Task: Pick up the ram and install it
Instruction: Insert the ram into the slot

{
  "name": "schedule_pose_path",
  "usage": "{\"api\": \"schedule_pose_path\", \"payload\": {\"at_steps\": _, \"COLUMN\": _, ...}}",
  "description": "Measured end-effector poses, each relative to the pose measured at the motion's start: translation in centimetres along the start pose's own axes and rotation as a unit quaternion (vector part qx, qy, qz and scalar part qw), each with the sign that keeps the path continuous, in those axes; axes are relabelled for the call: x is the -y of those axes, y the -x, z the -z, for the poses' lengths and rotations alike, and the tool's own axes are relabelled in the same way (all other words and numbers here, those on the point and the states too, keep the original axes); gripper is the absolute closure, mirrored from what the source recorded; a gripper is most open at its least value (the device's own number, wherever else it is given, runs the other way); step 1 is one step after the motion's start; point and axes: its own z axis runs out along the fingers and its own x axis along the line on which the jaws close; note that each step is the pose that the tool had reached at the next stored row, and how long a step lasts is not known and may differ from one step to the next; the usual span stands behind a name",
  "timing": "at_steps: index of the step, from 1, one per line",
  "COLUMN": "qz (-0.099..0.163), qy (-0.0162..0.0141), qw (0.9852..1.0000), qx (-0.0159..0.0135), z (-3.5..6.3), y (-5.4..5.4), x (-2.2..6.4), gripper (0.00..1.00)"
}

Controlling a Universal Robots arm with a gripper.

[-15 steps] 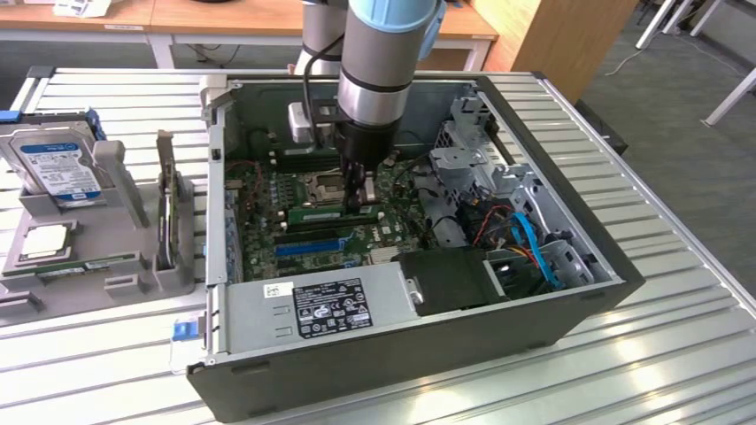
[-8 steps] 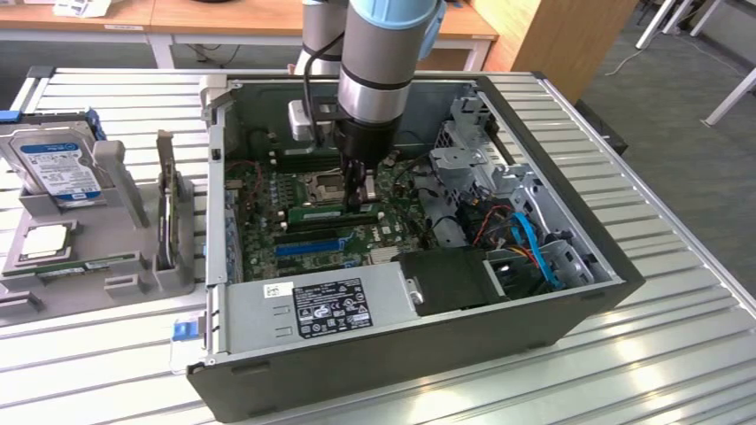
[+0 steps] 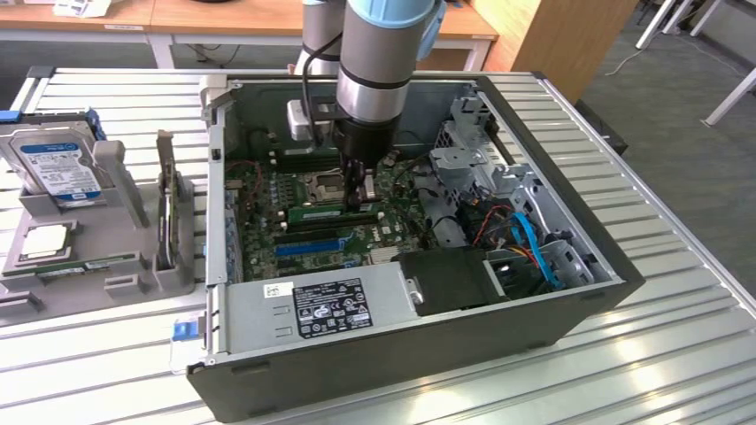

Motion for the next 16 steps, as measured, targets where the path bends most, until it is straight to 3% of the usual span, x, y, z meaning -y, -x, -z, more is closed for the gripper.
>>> {"api": "schedule_pose_path", "payload": {"at_steps": 9, "qz": 0.0, "qy": -0.0015, "qw": 1.0, "qx": 0.0001, "z": 0.0, "y": 0.0, "x": -0.1, "gripper": 0.88}}
{"api": "schedule_pose_path", "payload": {"at_steps": 16, "qz": 0.0, "qy": -0.0069, "qw": 1.0, "qx": 0.0, "z": 0.0, "y": 0.0, "x": -0.1, "gripper": 0.88}}
